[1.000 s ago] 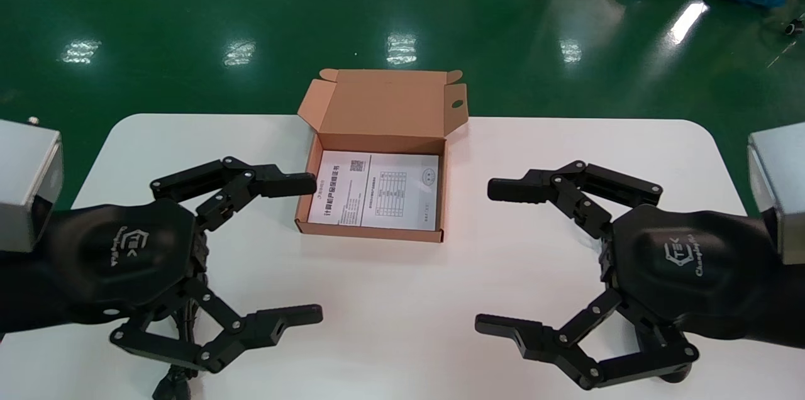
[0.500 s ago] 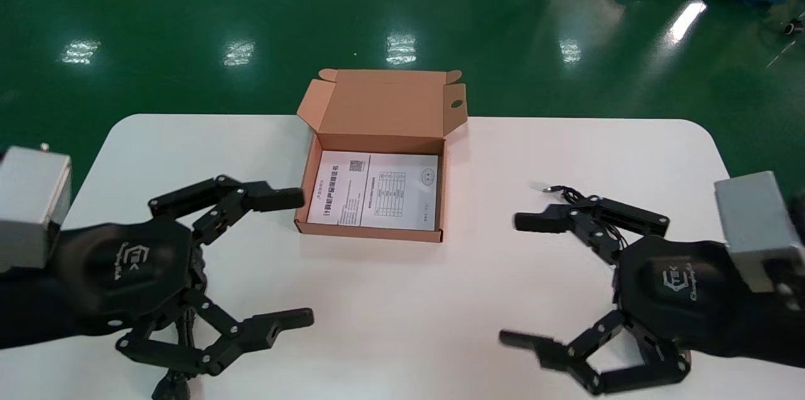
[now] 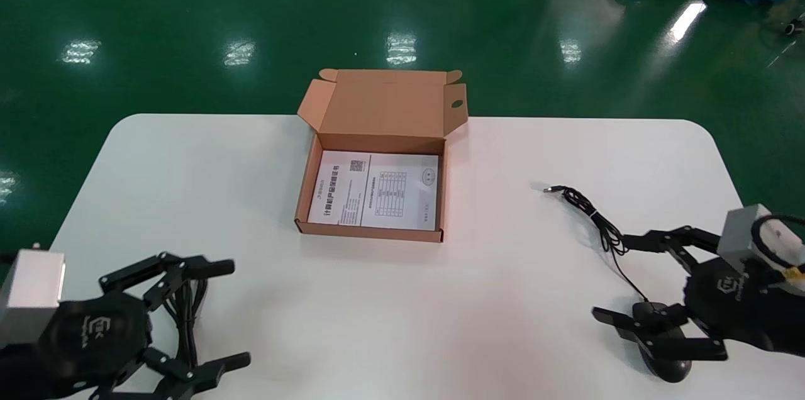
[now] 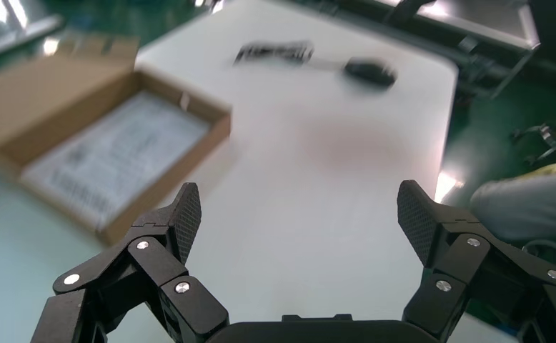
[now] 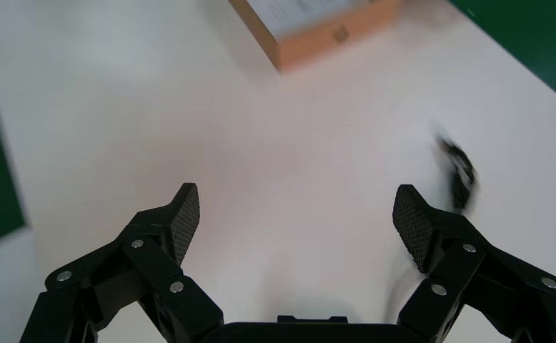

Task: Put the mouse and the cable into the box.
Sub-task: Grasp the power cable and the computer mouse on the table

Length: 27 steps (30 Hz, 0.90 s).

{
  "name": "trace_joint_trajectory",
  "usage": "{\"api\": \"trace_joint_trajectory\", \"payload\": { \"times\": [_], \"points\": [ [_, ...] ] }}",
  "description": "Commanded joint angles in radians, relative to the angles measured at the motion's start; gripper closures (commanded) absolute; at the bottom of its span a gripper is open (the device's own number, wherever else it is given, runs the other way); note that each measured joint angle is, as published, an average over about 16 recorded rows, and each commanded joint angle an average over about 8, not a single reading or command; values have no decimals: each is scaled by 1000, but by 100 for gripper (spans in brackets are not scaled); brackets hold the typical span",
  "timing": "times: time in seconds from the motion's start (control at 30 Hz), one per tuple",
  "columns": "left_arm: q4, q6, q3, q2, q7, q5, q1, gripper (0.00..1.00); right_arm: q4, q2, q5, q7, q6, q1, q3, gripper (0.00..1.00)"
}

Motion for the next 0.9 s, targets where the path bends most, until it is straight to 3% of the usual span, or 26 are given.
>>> {"api": "trace_joint_trajectory", "payload": {
  "times": [0.03,0.47,0.9],
  "points": [
    [8,-11,-8,-21,13,3,40,0,0,20,-21,-2,27,-24,1,0],
    [21,-150,-76,-67,95,-22,289,0,4,89,-77,-11,191,-163,11,0],
    [40,-233,-93,-56,133,-7,361,0,6,109,-125,68,283,-215,-7,0]
  ]
}}
